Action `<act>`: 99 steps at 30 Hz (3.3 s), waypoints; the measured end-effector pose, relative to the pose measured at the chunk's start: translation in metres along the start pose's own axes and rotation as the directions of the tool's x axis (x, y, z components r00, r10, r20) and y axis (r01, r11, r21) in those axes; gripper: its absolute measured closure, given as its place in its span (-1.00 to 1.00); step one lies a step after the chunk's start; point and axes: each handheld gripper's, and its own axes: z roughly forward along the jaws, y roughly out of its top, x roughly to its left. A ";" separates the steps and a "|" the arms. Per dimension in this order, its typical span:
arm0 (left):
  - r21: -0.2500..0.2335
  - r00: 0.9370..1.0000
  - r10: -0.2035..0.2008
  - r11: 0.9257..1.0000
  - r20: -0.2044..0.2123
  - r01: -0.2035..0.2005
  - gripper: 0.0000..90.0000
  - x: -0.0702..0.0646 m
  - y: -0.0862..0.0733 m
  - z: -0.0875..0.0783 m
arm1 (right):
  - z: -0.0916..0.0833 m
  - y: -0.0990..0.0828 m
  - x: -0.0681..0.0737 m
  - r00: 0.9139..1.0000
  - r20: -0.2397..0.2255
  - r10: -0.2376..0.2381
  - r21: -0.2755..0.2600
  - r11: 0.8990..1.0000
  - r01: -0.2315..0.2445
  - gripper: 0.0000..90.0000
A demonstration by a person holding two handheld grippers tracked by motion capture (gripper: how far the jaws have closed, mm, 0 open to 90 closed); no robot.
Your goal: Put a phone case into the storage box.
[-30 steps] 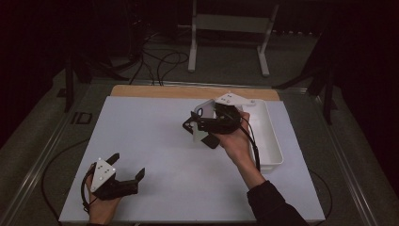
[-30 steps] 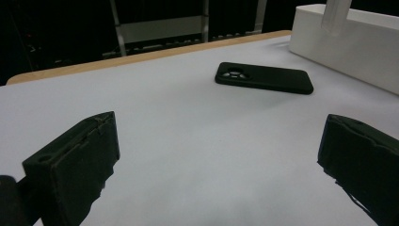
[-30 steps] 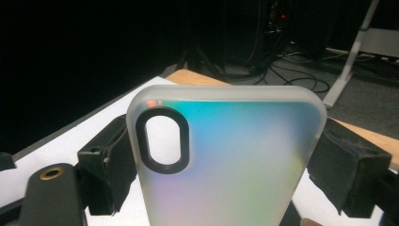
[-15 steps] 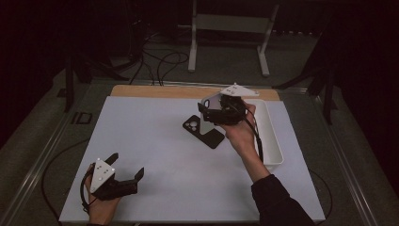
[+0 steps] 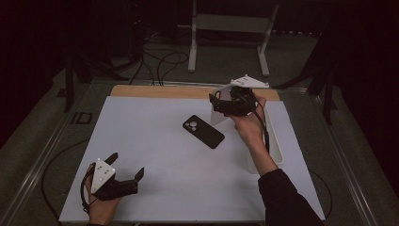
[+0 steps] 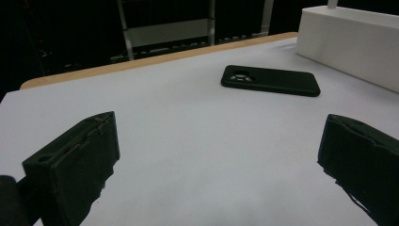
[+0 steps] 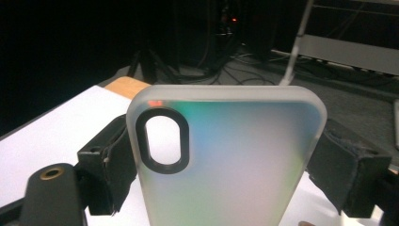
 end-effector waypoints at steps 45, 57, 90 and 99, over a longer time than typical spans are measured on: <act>-0.015 1.000 -0.003 1.000 -0.022 0.003 -1.00 0.001 -0.002 -0.005 | 0.026 -0.019 -0.111 0.914 0.383 0.135 0.050 0.985 -0.166 -0.64; -0.014 1.000 -0.002 1.000 -0.019 0.002 -1.00 0.000 -0.002 -0.005 | 0.038 -0.039 -0.121 0.905 0.395 0.160 0.083 0.974 -0.209 -0.64; -0.013 1.000 -0.002 1.000 -0.006 0.002 -1.00 -0.001 -0.001 -0.005 | 0.068 -0.076 -0.126 0.897 0.416 0.151 0.214 0.942 -0.258 -0.64; -0.015 1.000 -0.002 1.000 -0.007 0.002 -1.00 -0.001 -0.001 -0.005 | 0.071 -0.077 -0.130 0.884 0.432 0.177 0.210 0.934 -0.290 -0.68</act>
